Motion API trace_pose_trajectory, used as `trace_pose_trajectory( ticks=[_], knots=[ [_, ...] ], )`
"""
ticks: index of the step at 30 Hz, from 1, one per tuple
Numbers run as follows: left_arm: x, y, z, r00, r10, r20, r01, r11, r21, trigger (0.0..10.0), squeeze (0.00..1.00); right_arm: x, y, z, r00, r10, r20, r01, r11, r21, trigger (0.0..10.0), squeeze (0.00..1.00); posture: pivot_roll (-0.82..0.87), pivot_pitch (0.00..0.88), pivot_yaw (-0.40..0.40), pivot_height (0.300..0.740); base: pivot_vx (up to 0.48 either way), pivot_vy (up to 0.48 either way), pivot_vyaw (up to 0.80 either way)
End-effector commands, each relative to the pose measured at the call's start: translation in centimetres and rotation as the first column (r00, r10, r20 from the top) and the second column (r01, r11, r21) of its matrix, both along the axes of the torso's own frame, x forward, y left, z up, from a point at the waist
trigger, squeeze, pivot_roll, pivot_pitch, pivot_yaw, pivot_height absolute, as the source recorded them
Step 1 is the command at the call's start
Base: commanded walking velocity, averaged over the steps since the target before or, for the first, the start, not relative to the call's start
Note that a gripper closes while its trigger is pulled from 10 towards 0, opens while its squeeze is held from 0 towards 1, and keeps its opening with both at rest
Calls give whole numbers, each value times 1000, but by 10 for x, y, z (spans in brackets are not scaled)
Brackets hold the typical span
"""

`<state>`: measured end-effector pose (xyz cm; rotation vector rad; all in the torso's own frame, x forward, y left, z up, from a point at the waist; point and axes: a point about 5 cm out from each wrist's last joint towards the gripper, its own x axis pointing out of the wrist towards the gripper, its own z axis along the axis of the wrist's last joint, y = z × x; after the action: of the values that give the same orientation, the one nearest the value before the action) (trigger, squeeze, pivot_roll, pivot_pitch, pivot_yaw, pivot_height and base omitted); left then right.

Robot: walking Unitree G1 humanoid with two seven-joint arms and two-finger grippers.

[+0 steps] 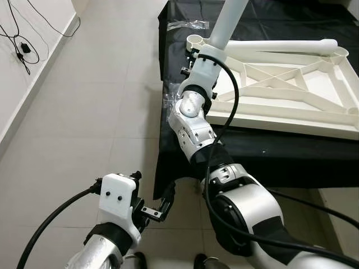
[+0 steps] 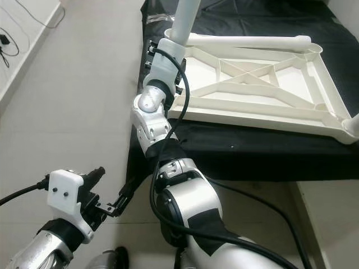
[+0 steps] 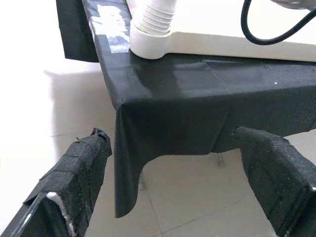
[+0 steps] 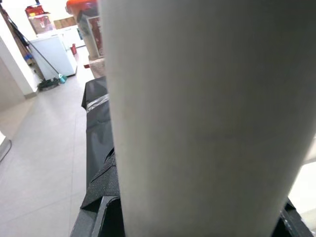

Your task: Building children table

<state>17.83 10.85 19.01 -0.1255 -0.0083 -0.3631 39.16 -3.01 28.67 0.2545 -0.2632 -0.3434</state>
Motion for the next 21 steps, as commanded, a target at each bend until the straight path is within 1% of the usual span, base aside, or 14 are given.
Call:
trace_pose_trajectory(
  ticks=[1, 3, 5, 6, 7, 9, 11, 13, 14, 15, 17, 19, 20, 21],
  knots=[
    [-1, 2, -2, 1000, 4, -6, -4, 1000, 3, 10000, 0, 1, -2, -51, 983, 4, -185, -12, 999, -42, 10000, 0, 94, 273, -45, 740, 0, 0, 0],
    [-1, 2, -2, 1000, 6, -4, -6, 1000, 4, 10000, 0, 0, 0, -51, 984, 17, -178, -25, 999, -47, 10000, 0, 94, 273, -45, 740, 0, 0, 0],
    [-2, 1, -2, 1000, 8, -4, -8, 1000, 2, 10000, 0, -2, 7, -45, 990, 69, -124, -80, 993, -84, 10000, 0, 97, 266, -44, 740, 0, 0, 0],
    [-2, 1, -2, 1000, 8, -4, -8, 1000, 2, 10000, 0, -2, 7, -45, 990, 69, -124, -80, 993, -84, 10000, 0, 97, 266, -44, 740, 0, 0, 0],
    [-3, 0, -2, 1000, 5, -6, -5, 1000, 1, 10000, 0, -3, 13, -41, 989, 116, -94, -126, 987, -102, 10000, 0, 97, 266, -44, 740, 0, 0, 0],
    [-4, -1, -2, 1000, 1, -10, -1, 1000, -1, 10000, 0, -7, 23, -27, 979, 201, 18, -193, 956, -220, 10000, 0, 96, 268, -48, 740, 0, 0, 0],
    [-3, -2, -3, 1000, 0, -12, 0, 1000, -1, 10000, 0, -9, 28, -17, 965, 250, 80, -221, 939, -262, 10000, 0, 96, 272, -48, 740, 0, 0, 0],
    [-3, -2, -3, 1000, 1, -13, -1, 1000, -2, 10000, 0, -9, 30, -11, 956, 279, 92, -254, 942, -217, 10000, 0, 94, 274, -51, 740, 0, 0, 0],
    [-3, -2, -3, 1000, 1, -13, -1, 1000, -2, 10000, 0, -9, 30, -11, 956, 279, 92, -254, 942, -217, 10000, 0, 94, 274, -51, 740, 0, 0, 0],
    [-3, -3, -3, 1000, 2, -15, -2, 1000, -5, 10000, 0, -8, 28, 2, 951, 276, 140, -241, 944, -224, 10000, 0, 91, 279, -55, 740, 0, 0, 0],
    [-3, -3, -3, 1000, 2, -16, -2, 1000, -6, 10000, 0, -9, 28, 5, 949, 274, 154, -234, 944, -233, 10000, 0, 91, 279, -55, 740, 0, 0, 0],
    [-2, -4, -4, 1000, 3, -16, -3, 1000, -8, 10000, 0, -7, 21, 29, 937, 263, 231, -223, 957, -186, 10000, 0, 95, 284, -57, 740, 0, 0, 0],
    [-2, -4, -4, 1000, 3, -16, -3, 1000, -9, 10000, 0, -7, 19, 35, 932, 261, 251, -222, 960, -172, 10000, 0, 95, 284, -57, 740, 0, 0, 0],
    [-2, -4, -4, 1000, 3, -16, -3, 1000, -9, 10000, 0, -7, 19, 35, 932, 261, 251, -222, 960, -172, 10000, 0, 95, 284, -57, 740, 0, 0, 0]
  ],
)
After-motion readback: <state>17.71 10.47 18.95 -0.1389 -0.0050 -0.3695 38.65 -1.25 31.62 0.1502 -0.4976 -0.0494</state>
